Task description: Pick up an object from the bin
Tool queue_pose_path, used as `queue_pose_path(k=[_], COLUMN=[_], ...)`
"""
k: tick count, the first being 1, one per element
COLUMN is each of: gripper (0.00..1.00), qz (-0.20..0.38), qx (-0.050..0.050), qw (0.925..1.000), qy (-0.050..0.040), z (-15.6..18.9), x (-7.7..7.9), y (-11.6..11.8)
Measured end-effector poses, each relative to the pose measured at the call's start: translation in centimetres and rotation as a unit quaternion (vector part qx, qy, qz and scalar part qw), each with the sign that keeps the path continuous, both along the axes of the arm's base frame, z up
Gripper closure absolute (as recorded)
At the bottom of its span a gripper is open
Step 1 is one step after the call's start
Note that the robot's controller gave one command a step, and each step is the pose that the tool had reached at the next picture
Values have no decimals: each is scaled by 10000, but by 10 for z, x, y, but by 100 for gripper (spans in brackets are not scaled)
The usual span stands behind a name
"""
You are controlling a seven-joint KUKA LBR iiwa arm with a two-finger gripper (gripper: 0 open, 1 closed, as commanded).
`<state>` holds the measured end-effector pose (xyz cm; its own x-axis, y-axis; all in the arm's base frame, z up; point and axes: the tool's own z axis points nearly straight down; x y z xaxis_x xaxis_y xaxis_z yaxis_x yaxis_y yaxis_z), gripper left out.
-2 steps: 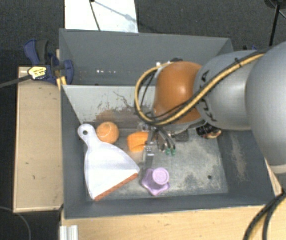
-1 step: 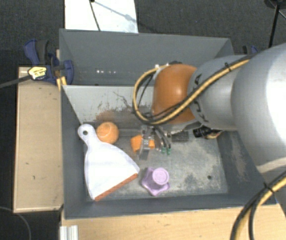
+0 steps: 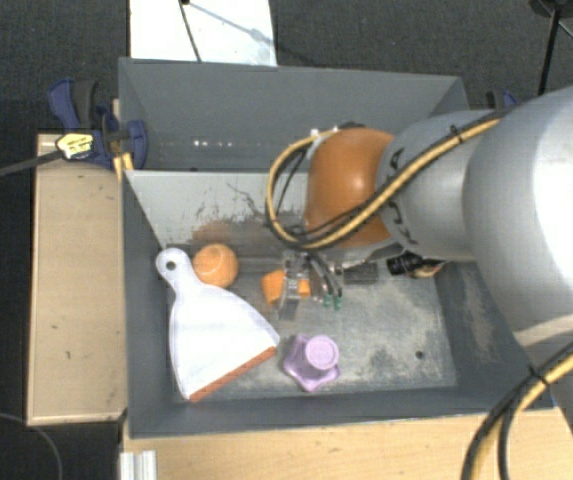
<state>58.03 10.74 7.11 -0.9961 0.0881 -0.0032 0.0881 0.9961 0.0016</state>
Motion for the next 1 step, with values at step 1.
queue_pose_path(k=[1], gripper=[100], qz=[67], qx=[-16], qw=[10000], qy=[3], z=[0], x=[-17], y=[49])
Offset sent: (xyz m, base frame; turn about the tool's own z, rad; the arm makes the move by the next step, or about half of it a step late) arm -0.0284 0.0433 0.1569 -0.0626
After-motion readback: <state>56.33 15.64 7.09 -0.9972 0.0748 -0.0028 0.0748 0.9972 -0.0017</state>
